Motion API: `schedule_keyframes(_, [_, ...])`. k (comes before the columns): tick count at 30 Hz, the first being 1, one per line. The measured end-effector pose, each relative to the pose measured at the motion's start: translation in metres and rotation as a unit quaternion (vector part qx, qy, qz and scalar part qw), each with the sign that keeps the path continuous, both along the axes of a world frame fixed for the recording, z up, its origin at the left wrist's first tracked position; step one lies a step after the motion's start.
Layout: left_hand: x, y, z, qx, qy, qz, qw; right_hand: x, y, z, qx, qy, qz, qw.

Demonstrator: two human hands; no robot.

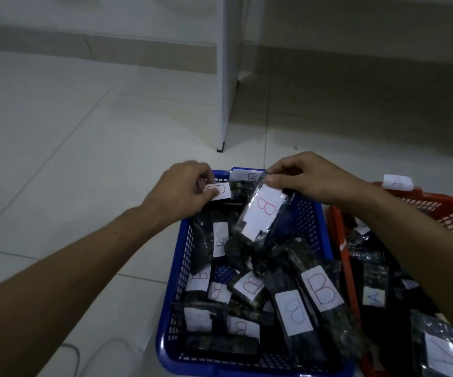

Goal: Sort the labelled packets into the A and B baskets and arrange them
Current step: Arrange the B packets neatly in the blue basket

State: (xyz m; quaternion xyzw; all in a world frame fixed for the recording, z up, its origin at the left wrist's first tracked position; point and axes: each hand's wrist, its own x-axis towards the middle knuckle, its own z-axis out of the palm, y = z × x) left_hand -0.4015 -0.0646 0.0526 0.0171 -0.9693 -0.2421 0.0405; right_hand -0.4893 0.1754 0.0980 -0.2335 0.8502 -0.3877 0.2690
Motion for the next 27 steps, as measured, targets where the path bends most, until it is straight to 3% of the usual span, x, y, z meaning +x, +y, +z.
schedule_keyframes(2, [0.014, -0.001, -0.003, -0.055, -0.056, -0.039, 0.996, 0.011, -0.005, 0.001, -0.015, -0.019, 0.031, 0.999])
schedule_keyframes(5, [0.031, -0.002, -0.013, -0.162, -0.102, -0.066, 0.979, 0.033, -0.013, -0.019, 0.075, -0.031, 0.115, 0.99])
schedule_keyframes(8, [0.036, 0.005, -0.016, -0.206, -0.114, -0.044, 0.971, 0.048, -0.017, -0.039, 0.172, 0.008, 0.187, 0.967])
schedule_keyframes(10, [0.035, 0.01, -0.02, -0.2, -0.124, -0.035, 0.971, 0.046, -0.017, -0.042, 0.181, 0.035, 0.161, 0.97])
schedule_keyframes(15, [0.038, 0.013, -0.011, 0.05, -0.134, -0.009, 0.99, 0.036, -0.017, -0.036, 0.124, 0.019, 0.06, 0.99])
schedule_keyframes(19, [0.029, 0.008, 0.025, 0.131, -0.097, -0.015, 0.986, 0.034, -0.017, -0.03, 0.044, -0.01, 0.018, 0.999])
schedule_keyframes(23, [0.015, 0.002, 0.042, 0.325, -0.117, 0.024, 0.938, 0.035, -0.014, -0.024, -0.063, -0.111, -0.032, 0.991])
schedule_keyframes(27, [0.007, 0.018, 0.032, 0.441, -0.129, 0.02, 0.888, 0.038, -0.004, -0.027, -0.097, -0.145, -0.059, 0.983])
